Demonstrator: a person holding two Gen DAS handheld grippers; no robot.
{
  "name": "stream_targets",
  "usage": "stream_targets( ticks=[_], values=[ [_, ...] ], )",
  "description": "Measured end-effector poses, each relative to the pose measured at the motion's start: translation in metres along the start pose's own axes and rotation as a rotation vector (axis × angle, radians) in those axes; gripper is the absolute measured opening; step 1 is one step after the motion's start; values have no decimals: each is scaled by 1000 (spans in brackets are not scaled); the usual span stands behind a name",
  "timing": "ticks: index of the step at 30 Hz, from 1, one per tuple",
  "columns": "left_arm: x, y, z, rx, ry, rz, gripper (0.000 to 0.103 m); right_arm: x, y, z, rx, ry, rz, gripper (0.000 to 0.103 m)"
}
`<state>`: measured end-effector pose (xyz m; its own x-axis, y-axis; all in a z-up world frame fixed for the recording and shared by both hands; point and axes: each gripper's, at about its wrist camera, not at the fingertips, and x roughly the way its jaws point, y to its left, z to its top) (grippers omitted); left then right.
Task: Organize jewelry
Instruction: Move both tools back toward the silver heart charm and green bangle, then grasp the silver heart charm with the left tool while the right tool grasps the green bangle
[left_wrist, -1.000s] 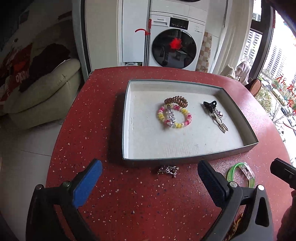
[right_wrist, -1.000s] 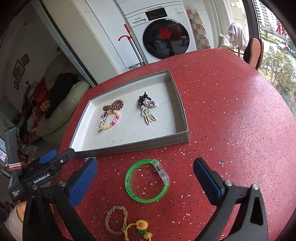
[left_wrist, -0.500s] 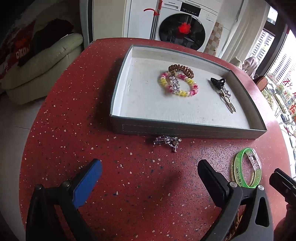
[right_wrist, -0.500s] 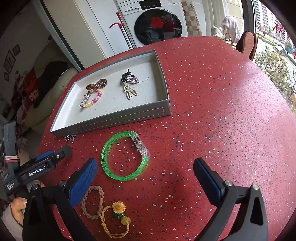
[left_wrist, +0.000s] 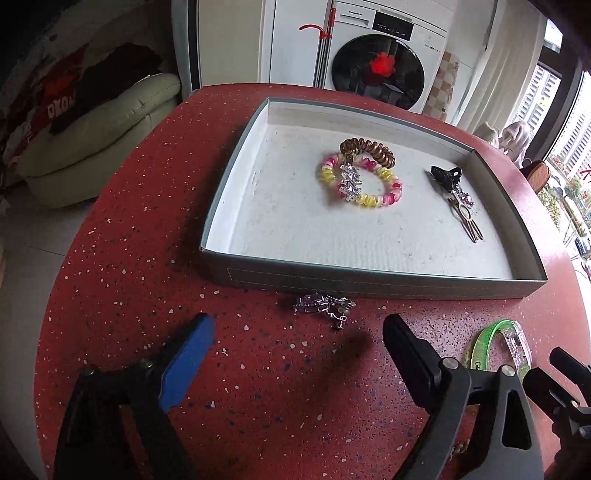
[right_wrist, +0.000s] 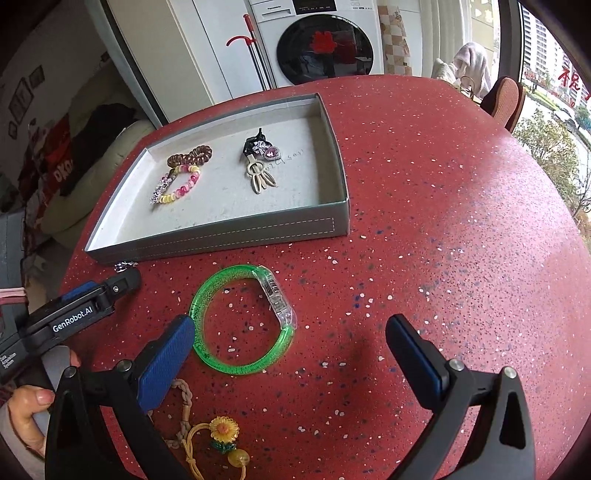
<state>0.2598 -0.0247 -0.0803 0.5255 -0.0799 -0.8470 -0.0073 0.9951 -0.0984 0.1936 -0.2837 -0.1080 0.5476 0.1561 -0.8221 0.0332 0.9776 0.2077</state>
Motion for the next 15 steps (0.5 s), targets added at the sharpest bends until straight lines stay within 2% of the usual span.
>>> stream_targets(
  ticks=[7,9,11,12,15],
  values=[
    [-1,-4,0,2,-11,31,100,15,12,6,-70,24,-27,89],
    [-1,-5,1,11,-17,47,95,19,15,6,-86,35,-37,80],
    [-2,-5,1,12,-19,42,93,21,18,6,-112,35,-57,78],
    [-3,-5,1,12,-22,47,87,21,20,6,-126,34,-67,76],
    [-5,-3,3,7,-24,44,78,20,24,5,-154,33,-88,69]
  ],
)
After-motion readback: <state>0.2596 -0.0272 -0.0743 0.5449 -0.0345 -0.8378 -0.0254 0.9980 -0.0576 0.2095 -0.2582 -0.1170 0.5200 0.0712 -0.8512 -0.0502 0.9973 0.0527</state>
